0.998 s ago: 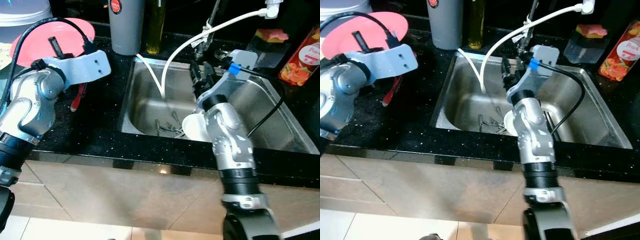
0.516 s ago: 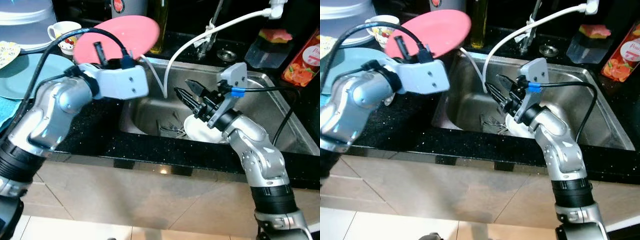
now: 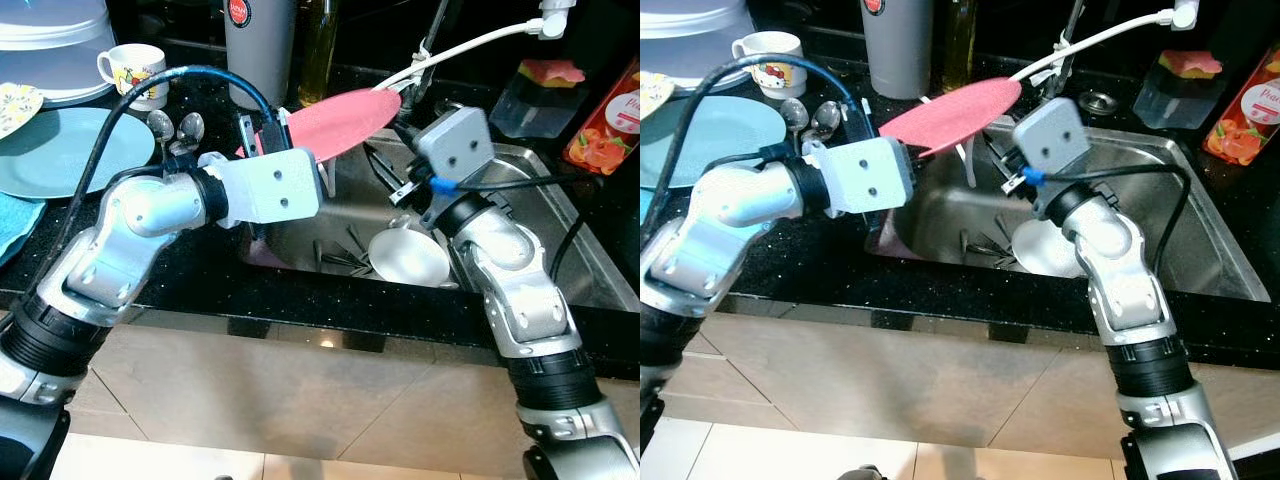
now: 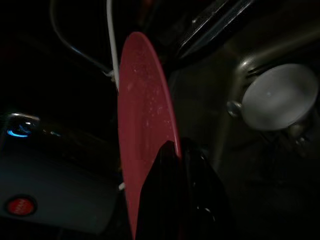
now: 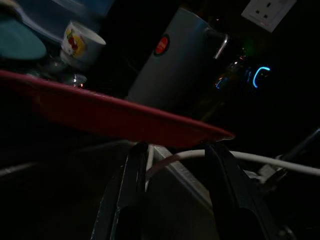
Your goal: Kitchen organization
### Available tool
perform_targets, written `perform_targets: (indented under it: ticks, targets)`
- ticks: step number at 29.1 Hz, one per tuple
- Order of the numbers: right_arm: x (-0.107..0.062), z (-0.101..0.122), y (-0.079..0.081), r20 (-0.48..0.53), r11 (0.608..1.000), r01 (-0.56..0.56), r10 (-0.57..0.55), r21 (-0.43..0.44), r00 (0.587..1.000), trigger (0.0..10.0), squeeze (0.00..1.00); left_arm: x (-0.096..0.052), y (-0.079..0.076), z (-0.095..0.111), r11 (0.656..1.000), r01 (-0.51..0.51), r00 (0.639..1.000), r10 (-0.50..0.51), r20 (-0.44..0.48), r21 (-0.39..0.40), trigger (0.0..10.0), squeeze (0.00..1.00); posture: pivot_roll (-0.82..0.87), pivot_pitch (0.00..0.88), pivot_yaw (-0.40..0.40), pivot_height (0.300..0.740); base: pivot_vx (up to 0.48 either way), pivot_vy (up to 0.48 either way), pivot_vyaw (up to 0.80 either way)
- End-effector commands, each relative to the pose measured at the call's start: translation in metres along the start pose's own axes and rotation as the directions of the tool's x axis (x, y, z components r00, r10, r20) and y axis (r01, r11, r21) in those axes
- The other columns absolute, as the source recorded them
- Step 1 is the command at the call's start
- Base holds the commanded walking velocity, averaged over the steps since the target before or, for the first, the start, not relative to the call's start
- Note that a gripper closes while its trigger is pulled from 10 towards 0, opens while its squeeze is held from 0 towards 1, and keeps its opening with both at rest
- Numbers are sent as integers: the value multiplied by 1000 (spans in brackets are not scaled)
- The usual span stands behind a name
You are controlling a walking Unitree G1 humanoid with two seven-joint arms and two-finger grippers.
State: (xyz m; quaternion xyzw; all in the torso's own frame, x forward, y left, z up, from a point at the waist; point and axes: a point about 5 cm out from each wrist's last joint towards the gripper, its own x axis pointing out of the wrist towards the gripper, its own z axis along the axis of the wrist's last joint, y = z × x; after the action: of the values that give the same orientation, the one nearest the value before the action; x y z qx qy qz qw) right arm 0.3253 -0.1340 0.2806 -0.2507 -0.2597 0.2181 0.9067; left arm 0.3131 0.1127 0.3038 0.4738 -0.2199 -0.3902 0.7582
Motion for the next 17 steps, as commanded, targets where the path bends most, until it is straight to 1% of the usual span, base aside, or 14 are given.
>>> perform_targets:
  ticks: [1, 2, 3, 5, 8, 10, 11, 12, 13, 14, 15, 16, 17]
  targets:
    - [-3, 4, -6, 19, 992, 56, -54, -110, 998, 10000, 0, 3, 3, -1, 999, 35, 999, -33, 41, -33, 10000, 0, 262, 89, -81, 740, 0, 0, 0]
    - [-3, 4, -6, 19, 992, 56, -54, -110, 998, 10000, 0, 3, 3, -1, 999, 35, 999, -33, 41, -33, 10000, 0, 262, 89, -81, 740, 0, 0, 0]
    - [-4, 4, -8, 32, 981, 89, -85, -173, 996, 10000, 0, 4, 2, -4, 996, 71, 996, -68, 50, -56, 10000, 0, 256, 88, -78, 740, 0, 0, 0]
    - [-5, 3, -7, 36, 978, 92, -87, -187, 996, 10000, 0, 5, 2, -4, 995, 80, 996, -77, 51, -52, 10000, 0, 256, 88, -78, 740, 0, 0, 0]
    - [-6, 2, -7, 34, 979, 89, -84, -182, 996, 10000, 0, 5, 4, -5, 994, 97, 994, -95, 52, -50, 10000, 0, 252, 85, -73, 740, 0, 0, 0]
    - [-10, 1, 0, 30, 985, 39, -35, -166, 999, 10000, 0, 5, 7, -7, 985, 159, 985, -155, 70, -65, 10000, 0, 248, 81, -67, 740, 0, 0, 0]
    - [-11, 2, 6, 27, 990, -12, 16, -140, 1000, 10000, 0, 4, 11, -7, 980, 184, 980, -178, 85, -72, 10000, 0, 246, 79, -64, 740, 0, 0, 0]
    - [-13, 1, 18, 20, 994, -99, 100, -47, 995, 10000, 0, 5, 18, -6, 978, 201, 976, -195, 96, -58, 10000, 0, 245, 76, -62, 740, 0, 0, 0]
    - [-14, 0, 22, 14, 992, -128, 128, 9, 992, 10000, 0, 5, 22, -7, 980, 193, 978, -188, 94, -44, 10000, 0, 245, 73, -62, 740, 0, 0, 0]
    - [-15, -1, 23, 11, 990, -133, 132, 53, 991, 10000, 0, 6, 25, -8, 983, 183, 979, -179, 92, -32, 10000, 0, 245, 73, -62, 740, 0, 0, 0]
    - [-16, -3, 23, 3, 987, -117, 117, 113, 993, 10000, 0, 7, 26, -8, 985, 170, 982, -169, 87, -12, 10000, 0, 246, 71, -62, 740, 0, 0, 0]
    - [-17, -4, 23, -3, 983, -104, 106, 152, 994, 10000, 0, 7, 27, -8, 987, 162, 983, -162, 84, 2, 10000, 0, 246, 70, -63, 740, 0, 0, 0]
    - [-16, -9, 18, -28, 970, -44, 52, 239, 998, 10000, 0, 8, 27, -8, 987, 158, 984, -159, 81, 19, 10000, 0, 246, 68, -63, 740, 0, 0, 0]
